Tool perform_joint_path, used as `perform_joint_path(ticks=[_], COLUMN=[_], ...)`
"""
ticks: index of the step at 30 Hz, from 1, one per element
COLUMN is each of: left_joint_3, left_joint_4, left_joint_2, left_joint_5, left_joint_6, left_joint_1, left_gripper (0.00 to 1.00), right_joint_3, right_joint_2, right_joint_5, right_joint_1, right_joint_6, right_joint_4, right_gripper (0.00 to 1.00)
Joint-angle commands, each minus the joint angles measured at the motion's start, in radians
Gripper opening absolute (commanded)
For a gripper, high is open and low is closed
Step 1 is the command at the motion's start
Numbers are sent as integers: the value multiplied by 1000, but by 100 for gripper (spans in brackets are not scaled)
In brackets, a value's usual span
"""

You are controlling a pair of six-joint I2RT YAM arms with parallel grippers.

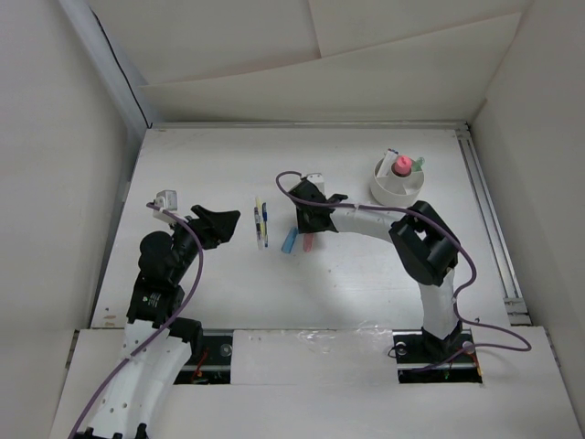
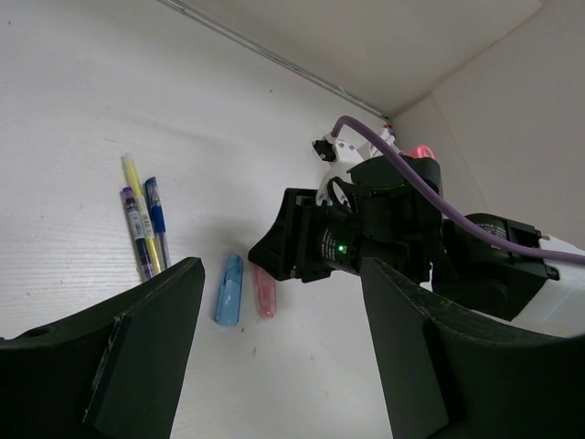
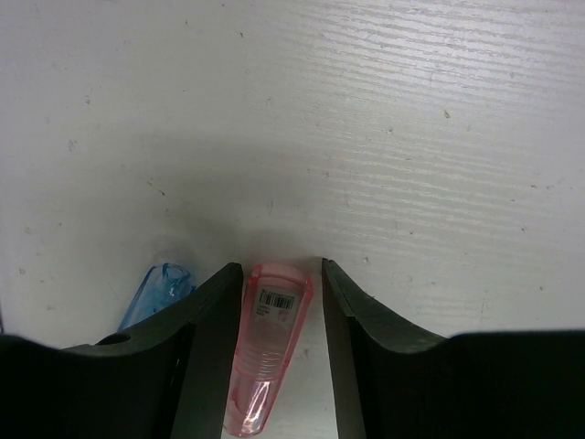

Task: Sort the stationery into containers
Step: Pick up the stationery from the center of the board.

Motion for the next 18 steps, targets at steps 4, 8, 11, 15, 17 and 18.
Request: perform_joint_path(ticks=[4, 8, 11, 15, 17, 18], left_joint_3=[-7, -7, -7, -7, -7, -7], left_joint_4=[34, 25, 25, 25, 25, 25], left_joint_2=[-13, -22, -22, -31, -31, -31], left_joint_5=[1, 1, 1, 1, 1, 1], left_joint_6=[-9, -9, -9, -9, -9, -9], left_joint_1=[-2, -2, -2, -2, -2, -2], left_gripper=[66, 66, 66, 66, 66, 66], right_joint_3=[2, -7, -16, -16, -16, -16], right_joint_2=[-4, -13, -13, -13, -13, -13], right_joint_5=[6, 6, 6, 6, -3, -3], right_joint_1=[12, 12, 22, 22, 22, 22], right_joint_6=[15, 24, 24, 33, 33, 33], right_joint_4=[-4, -4, -4, 5, 5, 5], right_gripper=[48, 46, 39, 25, 16, 12])
